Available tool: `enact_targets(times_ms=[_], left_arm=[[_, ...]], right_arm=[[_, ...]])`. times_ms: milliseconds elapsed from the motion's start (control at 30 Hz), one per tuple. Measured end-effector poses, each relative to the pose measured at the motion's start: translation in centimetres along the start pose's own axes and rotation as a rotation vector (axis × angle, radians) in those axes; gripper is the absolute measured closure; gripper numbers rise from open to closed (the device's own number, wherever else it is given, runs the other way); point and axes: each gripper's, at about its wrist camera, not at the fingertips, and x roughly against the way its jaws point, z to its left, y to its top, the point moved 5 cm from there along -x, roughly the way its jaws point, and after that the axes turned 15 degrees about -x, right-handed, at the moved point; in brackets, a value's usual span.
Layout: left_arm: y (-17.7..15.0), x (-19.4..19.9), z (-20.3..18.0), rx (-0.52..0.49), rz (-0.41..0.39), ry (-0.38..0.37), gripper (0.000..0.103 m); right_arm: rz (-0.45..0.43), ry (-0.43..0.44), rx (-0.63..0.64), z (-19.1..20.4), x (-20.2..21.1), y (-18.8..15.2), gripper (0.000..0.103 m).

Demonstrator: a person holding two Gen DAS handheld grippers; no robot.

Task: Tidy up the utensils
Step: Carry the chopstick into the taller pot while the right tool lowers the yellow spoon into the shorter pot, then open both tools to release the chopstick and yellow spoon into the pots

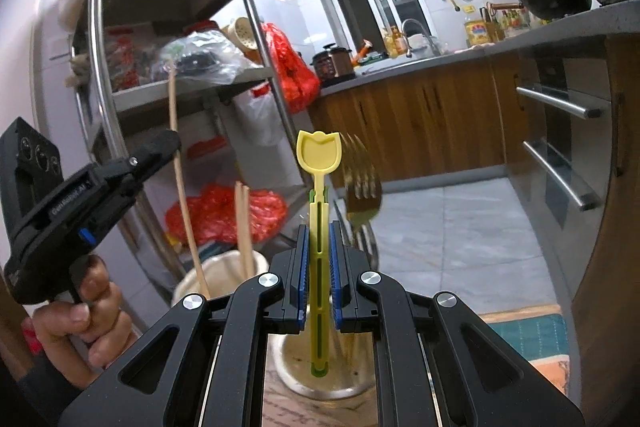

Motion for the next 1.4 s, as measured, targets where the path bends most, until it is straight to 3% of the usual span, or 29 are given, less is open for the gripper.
enact_targets(times_ms=[400,800,1400], left_arm=[[-3.0,0.4,-1.8,-0.073,0.17,-0.038,0.097],[-4.7,-0.9,-1.7,-0.076,0.345,-0.049,0.097],[-6.0,-2.5,-1.3,-0.055,0.41,-0.046,0.097]], right_arm=[[0.077,-0.058,0.035,-0.9,0.8,-2.5,0.092],[0.156,-0.122,0.036,-1.3,-0.4,-3.0,0.092],[0.194,-0.159,0.032,-1.2,-1.7,-3.3,0.091]])
